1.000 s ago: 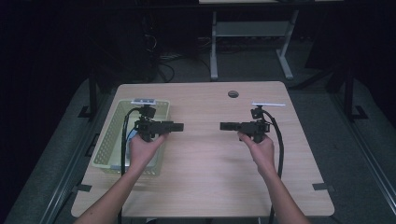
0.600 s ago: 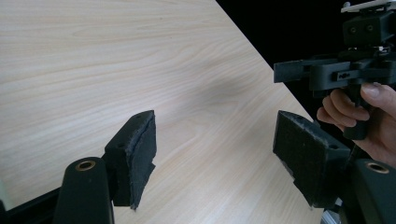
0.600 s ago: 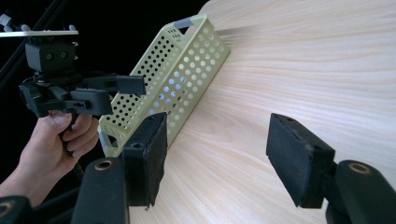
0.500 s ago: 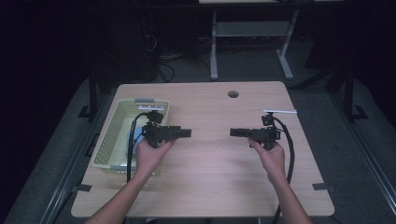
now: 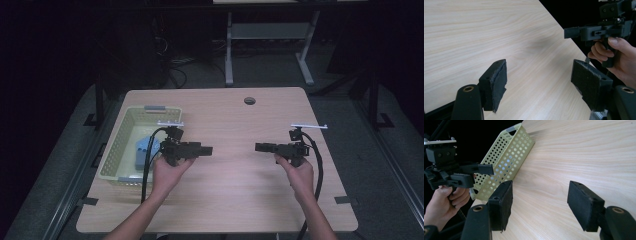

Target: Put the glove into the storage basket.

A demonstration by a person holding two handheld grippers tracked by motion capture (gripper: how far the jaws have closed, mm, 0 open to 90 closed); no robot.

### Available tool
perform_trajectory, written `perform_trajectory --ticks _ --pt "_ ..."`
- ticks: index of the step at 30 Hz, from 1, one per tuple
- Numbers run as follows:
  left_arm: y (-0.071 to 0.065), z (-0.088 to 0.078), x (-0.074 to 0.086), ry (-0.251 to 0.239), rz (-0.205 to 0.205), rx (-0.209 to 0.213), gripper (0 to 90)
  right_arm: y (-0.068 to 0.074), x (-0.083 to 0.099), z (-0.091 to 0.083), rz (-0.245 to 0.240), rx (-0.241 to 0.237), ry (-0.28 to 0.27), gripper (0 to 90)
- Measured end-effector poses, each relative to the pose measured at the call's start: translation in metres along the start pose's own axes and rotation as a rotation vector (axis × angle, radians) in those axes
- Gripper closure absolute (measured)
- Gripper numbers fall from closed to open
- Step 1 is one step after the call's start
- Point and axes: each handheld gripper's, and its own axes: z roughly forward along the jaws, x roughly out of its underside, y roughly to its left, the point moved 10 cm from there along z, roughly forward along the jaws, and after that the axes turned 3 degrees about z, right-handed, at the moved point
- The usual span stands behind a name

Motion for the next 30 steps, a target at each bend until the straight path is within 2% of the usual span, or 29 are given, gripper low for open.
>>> perform_trajectory --ticks 4,15,24,30 --pt "-0.004 0.002 0.004 0.003 0.015 0.008 27.5 -0.004 0.003 -0.006 0.000 0.003 -0.006 36.6" --pt "-0.013 0.015 0.018 0.010 0.017 0.031 26.6 -0.019 0.016 -0.017 0.009 0.032 0.006 35.1" --pt "-0.022 0.023 0.033 0.023 0.037 0.042 26.3 -0.026 0.027 -0.026 0.021 0.032 0.005 34.7" --pt "-0.024 0.027 0.042 0.025 0.029 0.056 26.4 -0.034 0.035 -0.031 0.033 0.040 0.008 34.6"
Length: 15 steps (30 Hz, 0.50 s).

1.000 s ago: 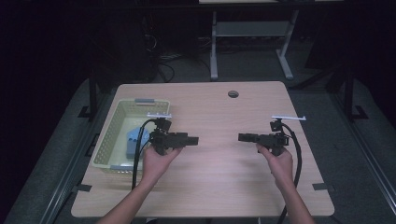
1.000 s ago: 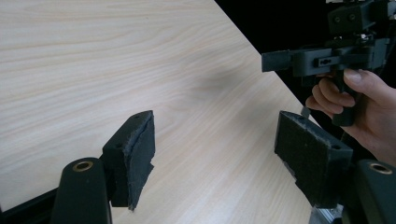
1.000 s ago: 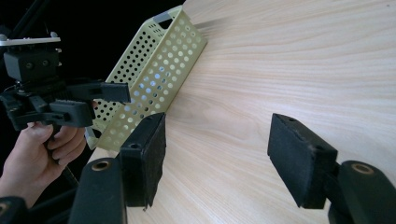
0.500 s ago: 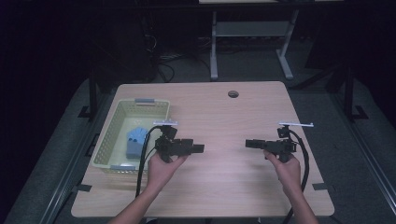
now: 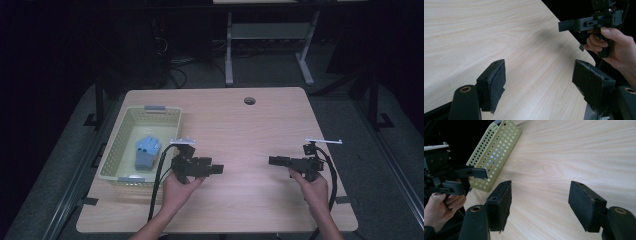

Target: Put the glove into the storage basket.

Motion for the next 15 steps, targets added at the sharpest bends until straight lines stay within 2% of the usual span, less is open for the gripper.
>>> perform_trajectory --ticks 15 --pt "-0.006 0.006 0.020 0.009 -0.021 0.037 26.1 -0.014 0.017 -0.009 0.025 0.013 -0.001 33.9"
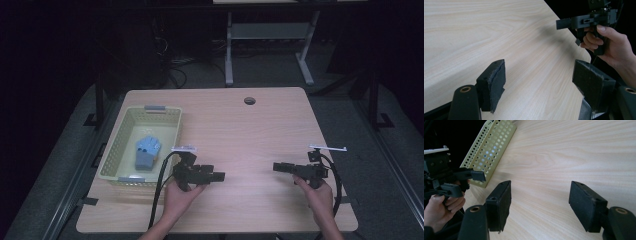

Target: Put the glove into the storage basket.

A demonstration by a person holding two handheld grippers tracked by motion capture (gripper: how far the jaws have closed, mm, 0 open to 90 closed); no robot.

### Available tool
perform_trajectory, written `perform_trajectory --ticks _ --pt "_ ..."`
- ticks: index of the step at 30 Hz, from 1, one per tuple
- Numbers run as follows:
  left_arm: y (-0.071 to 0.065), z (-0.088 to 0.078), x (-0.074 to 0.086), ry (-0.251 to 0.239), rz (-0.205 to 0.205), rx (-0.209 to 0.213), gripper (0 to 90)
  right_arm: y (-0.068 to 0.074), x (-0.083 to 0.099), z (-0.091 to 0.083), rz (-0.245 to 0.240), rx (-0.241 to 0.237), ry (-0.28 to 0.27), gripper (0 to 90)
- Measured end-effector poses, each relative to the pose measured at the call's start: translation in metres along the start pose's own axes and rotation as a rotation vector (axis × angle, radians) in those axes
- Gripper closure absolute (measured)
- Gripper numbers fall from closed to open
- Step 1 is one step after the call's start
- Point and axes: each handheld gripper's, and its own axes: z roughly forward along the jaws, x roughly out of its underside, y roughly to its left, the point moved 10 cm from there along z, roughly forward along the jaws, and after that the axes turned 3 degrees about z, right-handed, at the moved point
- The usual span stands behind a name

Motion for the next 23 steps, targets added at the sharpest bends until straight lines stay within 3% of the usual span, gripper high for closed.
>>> perform_trajectory --ticks 14,23 --pt "-0.016 0.001 0.020 -0.003 0.046 0.010 24.6 -0.006 0.026 -0.005 0.013 -0.009 -0.010 33.1" --pt "-0.019 -0.001 0.026 -0.019 0.058 0.010 24.7 0.004 0.035 -0.004 -0.036 -0.012 -0.009 32.3"
